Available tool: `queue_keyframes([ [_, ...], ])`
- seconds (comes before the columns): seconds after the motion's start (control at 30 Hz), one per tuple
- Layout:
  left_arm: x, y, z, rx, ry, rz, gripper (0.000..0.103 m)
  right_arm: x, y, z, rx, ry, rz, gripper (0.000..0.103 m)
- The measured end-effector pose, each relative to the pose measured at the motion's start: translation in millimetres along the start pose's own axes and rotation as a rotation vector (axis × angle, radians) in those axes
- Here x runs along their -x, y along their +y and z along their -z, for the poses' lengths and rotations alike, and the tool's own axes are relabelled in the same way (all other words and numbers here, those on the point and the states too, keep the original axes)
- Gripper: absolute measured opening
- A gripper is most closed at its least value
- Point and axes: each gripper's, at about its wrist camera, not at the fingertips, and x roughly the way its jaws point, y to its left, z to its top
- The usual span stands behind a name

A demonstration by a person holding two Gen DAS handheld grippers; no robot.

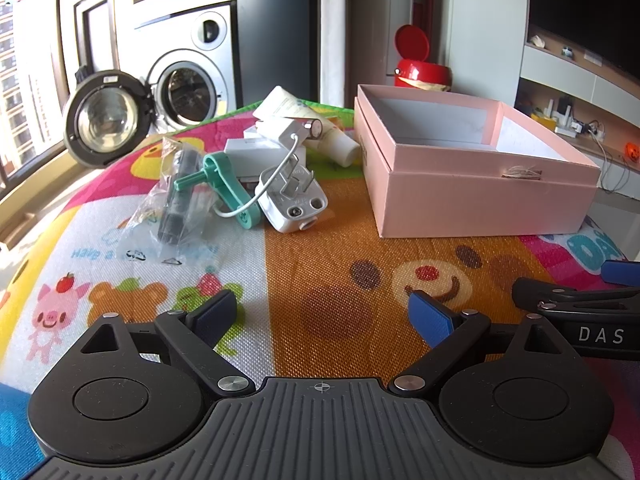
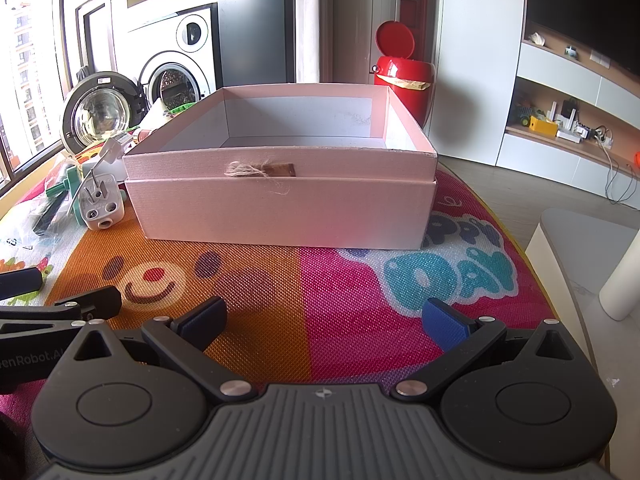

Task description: Organize rigid objects

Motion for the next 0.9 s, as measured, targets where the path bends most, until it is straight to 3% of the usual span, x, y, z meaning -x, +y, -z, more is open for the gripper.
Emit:
queue_keyframes([
  [0.9,0.2,1.3,-0.8,0.001,0.000,0.002,0.096,0.7,-0.9,-1.7,0.003,0.006,-0.007,0.103],
])
